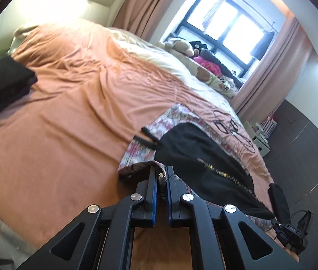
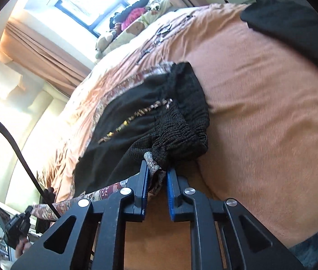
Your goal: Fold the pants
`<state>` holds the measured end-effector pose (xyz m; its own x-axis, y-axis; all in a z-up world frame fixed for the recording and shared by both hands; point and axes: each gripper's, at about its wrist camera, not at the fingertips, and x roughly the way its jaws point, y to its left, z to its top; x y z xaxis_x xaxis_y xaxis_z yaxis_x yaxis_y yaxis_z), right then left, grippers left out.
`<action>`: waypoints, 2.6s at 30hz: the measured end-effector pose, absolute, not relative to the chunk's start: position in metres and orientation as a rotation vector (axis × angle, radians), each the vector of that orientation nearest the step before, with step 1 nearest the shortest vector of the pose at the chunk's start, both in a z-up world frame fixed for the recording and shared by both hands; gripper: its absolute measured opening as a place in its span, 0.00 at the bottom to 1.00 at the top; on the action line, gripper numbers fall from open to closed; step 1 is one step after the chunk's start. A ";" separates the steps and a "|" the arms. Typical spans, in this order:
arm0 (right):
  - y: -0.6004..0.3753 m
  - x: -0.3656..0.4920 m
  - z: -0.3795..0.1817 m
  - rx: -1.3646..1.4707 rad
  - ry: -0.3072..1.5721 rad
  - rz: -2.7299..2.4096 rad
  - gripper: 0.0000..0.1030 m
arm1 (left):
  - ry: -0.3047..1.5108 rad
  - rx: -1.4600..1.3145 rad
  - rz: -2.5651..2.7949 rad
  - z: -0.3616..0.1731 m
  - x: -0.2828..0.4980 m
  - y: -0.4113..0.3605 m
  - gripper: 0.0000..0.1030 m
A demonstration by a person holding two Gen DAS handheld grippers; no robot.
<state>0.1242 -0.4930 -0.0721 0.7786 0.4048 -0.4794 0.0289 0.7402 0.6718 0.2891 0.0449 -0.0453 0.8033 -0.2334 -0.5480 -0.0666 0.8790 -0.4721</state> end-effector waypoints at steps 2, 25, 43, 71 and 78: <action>-0.493 0.128 -0.071 0.717 0.648 0.221 0.11 | 0.621 -0.489 -0.103 -0.036 0.303 0.042 0.07; -0.484 0.245 -0.037 0.699 0.649 0.192 0.11 | 0.592 -0.403 -0.148 0.013 0.510 0.011 0.06; -0.475 0.342 -0.051 0.636 0.707 0.122 0.17 | 0.801 -0.298 -0.113 -0.082 0.675 -0.017 0.07; -0.460 0.362 -0.036 0.254 0.865 0.114 0.78 | 0.945 0.178 -0.281 -0.154 0.694 -0.041 0.55; -0.456 0.381 -0.041 0.197 0.868 0.131 0.71 | 0.924 0.241 -0.315 -0.162 0.713 -0.058 0.55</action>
